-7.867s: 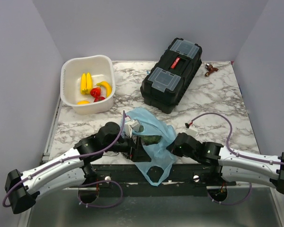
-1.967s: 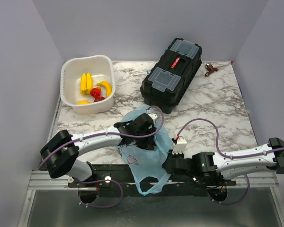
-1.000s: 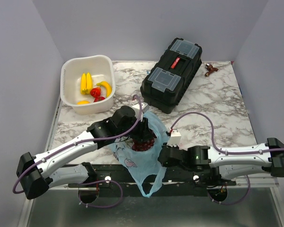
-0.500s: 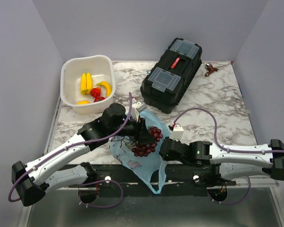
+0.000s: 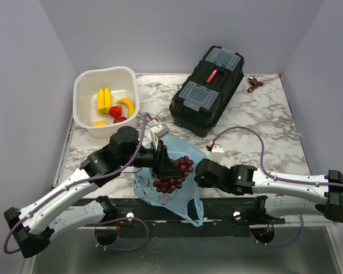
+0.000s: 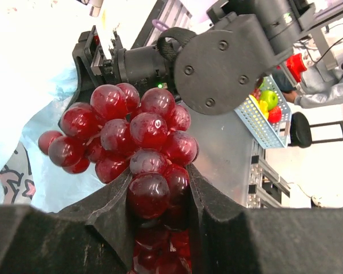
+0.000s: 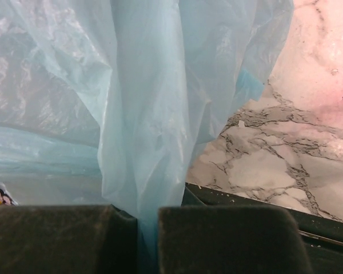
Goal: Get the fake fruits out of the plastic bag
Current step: Take out the fake fruit from the plastic bag, then place the fake fruit in the bin.
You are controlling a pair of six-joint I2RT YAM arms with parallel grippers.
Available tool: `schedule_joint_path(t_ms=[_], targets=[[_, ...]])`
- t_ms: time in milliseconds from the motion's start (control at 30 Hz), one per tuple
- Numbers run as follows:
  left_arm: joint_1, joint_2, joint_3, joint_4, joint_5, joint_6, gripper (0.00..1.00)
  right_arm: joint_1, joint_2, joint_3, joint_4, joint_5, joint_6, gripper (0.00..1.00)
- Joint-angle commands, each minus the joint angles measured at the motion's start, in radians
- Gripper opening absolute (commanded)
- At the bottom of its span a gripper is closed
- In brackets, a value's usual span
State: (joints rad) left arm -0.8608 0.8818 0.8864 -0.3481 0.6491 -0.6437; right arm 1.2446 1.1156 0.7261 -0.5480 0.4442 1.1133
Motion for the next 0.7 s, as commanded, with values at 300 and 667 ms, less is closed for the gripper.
schedule_joint_path(t_ms=[300,667], targets=[[0.118,-0.160,0.254,-0.325,-0.345,0.041,0.00,-0.017,-0.088,-0.068,-0.019,-0.026,0.023,0.01],[0.263,-0.137,0.356,-0.513,-0.921,0.043,0.00,-0.017,-0.108,-0.091,-0.005,-0.033,0.018,0.01]])
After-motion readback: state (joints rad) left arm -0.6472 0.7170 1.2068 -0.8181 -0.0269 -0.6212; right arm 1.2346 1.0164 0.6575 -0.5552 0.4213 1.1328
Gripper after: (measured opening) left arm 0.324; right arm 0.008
